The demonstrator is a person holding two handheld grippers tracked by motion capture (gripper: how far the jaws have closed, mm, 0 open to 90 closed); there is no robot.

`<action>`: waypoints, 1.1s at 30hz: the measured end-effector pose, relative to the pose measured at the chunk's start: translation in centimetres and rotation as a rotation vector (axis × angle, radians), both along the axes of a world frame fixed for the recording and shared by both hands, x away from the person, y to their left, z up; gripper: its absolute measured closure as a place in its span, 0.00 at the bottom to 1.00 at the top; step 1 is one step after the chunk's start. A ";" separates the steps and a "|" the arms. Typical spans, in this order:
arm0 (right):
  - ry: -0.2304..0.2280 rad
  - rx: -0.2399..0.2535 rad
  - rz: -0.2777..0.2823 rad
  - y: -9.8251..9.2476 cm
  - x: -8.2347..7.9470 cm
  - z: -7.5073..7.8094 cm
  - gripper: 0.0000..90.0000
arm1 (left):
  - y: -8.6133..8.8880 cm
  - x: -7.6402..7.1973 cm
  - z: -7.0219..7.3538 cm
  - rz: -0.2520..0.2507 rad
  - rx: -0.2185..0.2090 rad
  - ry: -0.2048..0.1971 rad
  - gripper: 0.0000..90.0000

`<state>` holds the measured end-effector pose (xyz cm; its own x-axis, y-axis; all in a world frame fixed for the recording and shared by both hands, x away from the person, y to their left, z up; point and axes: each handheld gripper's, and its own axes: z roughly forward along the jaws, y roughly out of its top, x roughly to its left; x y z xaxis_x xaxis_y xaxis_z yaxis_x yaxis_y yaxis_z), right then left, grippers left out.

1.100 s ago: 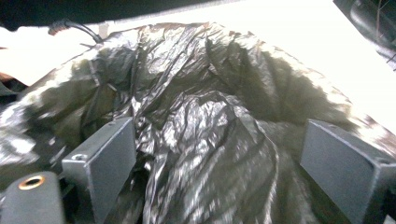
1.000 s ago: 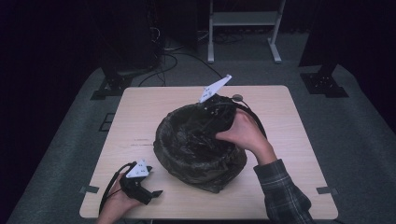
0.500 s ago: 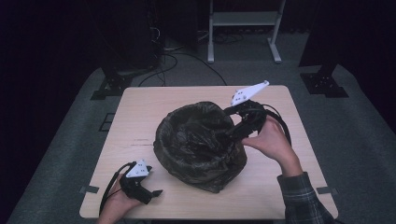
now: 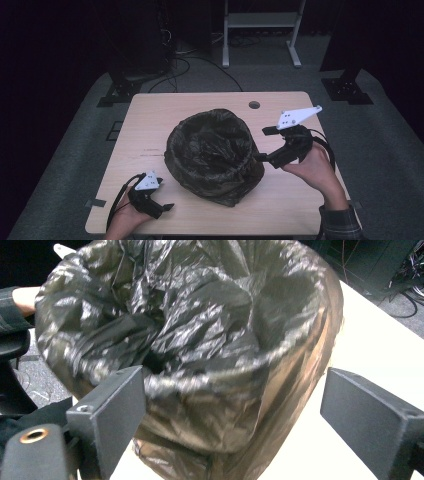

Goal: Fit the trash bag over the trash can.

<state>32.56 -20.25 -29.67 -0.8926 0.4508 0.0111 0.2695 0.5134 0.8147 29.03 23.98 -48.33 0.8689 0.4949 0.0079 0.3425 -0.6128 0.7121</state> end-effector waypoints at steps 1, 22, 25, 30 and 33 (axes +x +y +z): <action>-0.002 0.000 0.000 -0.1 -0.2 -0.1 0.10 | 0.0 0.0 0.0 0.001 -0.001 0.000 0.00; 0.040 0.027 -0.015 -0.8 -2.5 -6.7 0.10 | 0.0 0.1 0.0 0.019 0.000 -0.002 0.00; 0.038 0.030 -0.020 -1.1 -3.0 -7.3 0.10 | 0.0 0.1 0.0 0.018 0.001 -0.002 0.00; 0.043 0.034 -0.041 -1.7 -3.5 -9.0 0.10 | 0.1 0.1 0.0 0.017 0.003 -0.003 0.00; 0.051 0.030 -0.051 -1.9 -3.8 -10.1 0.10 | 0.1 0.1 0.0 0.016 0.002 -0.002 0.00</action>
